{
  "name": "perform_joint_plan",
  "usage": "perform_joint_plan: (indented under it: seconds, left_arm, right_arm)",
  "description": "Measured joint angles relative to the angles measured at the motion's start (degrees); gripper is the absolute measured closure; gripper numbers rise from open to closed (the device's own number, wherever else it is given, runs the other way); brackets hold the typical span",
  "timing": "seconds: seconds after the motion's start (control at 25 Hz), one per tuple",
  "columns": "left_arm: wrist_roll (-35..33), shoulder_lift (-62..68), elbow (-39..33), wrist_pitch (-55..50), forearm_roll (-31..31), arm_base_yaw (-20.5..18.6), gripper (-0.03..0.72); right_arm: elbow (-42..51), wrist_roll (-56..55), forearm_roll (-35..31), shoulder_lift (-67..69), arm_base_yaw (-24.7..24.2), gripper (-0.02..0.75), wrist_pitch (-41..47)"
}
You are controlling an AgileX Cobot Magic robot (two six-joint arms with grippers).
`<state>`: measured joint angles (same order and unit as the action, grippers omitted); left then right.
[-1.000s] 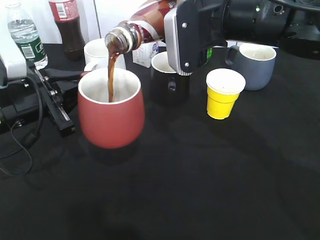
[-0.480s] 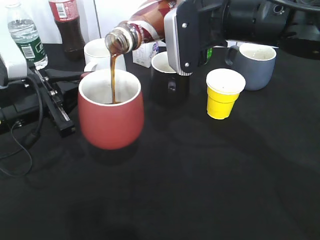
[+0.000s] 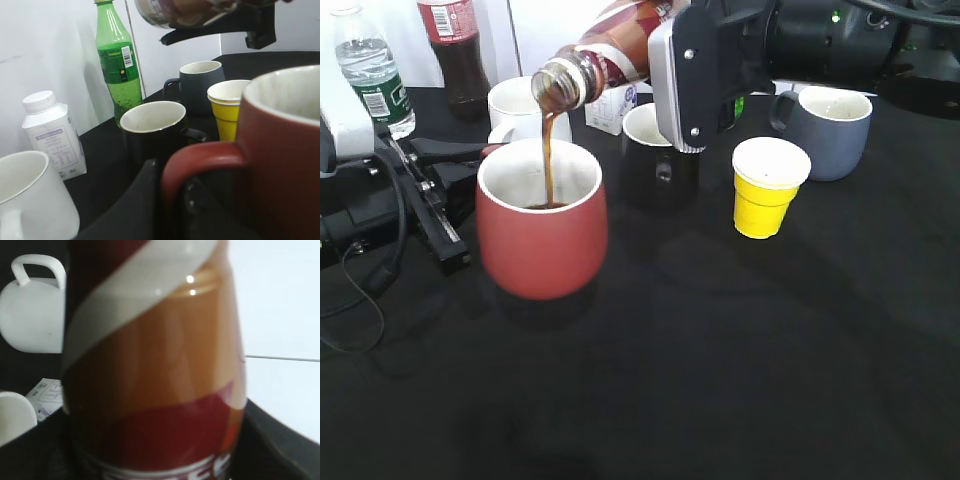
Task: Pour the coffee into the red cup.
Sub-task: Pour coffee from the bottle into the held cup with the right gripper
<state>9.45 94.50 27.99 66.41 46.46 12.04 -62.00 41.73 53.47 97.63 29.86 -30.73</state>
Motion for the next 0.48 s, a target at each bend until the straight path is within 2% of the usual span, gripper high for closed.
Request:
perform_joint_plan:
  seconds: [0.48]
  left_arm:
    - [0.00, 0.00, 0.00, -0.05, 0.00, 0.00, 0.631]
  right_arm:
    - [0.00, 0.78, 0.00, 0.00, 0.00, 0.203, 0.00]
